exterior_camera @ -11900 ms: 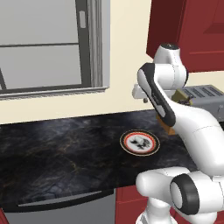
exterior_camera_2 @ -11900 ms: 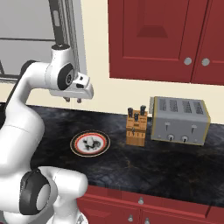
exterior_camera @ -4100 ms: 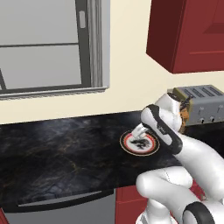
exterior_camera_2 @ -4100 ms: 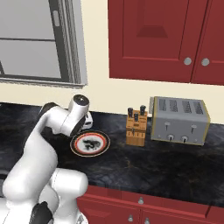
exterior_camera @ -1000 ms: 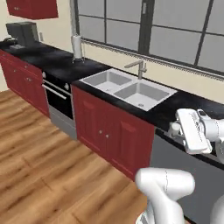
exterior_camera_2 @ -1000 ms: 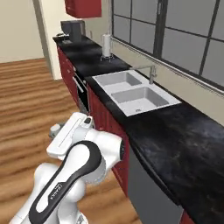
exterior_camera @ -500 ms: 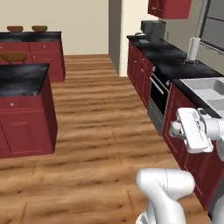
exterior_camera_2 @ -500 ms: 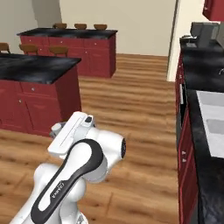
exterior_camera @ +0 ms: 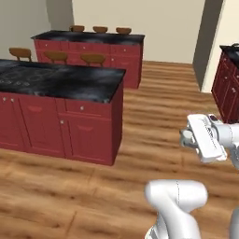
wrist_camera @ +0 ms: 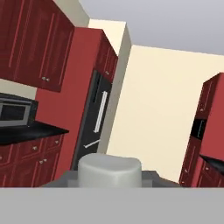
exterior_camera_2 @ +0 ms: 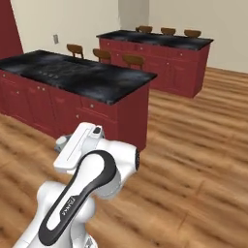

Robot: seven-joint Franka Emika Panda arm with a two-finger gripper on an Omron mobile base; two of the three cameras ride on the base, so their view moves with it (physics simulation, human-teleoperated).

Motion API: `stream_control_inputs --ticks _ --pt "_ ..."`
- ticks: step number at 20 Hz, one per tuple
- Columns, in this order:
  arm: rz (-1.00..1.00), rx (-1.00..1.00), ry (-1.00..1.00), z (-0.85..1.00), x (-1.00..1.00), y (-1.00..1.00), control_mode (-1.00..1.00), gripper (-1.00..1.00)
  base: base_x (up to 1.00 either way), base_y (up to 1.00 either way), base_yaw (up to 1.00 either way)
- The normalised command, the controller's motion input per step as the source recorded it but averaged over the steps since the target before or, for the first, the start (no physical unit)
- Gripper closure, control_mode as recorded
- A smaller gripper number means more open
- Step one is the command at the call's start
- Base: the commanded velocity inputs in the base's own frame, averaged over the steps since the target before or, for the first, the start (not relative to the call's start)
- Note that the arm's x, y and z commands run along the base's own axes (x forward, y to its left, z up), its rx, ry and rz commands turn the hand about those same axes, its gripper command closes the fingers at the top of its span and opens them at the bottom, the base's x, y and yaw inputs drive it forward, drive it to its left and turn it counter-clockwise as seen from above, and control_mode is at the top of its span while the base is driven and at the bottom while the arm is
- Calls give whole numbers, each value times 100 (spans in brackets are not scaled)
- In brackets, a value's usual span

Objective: Pick up the marshmallow and place it in the cup of hot chocolate on the dining counter.

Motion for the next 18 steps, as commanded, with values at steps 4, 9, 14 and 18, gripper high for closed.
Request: stream_control_inputs --ticks 4,9,14,18 --pt "0 0 0 0 0 0 100 100 100 0 43" --pt "0 0 0 0 0 0 100 100 81 -24 47" --pt "0 0 0 0 0 0 100 100 75 -89 34" --pt "0 0 0 0 0 0 100 100 74 -100 26"
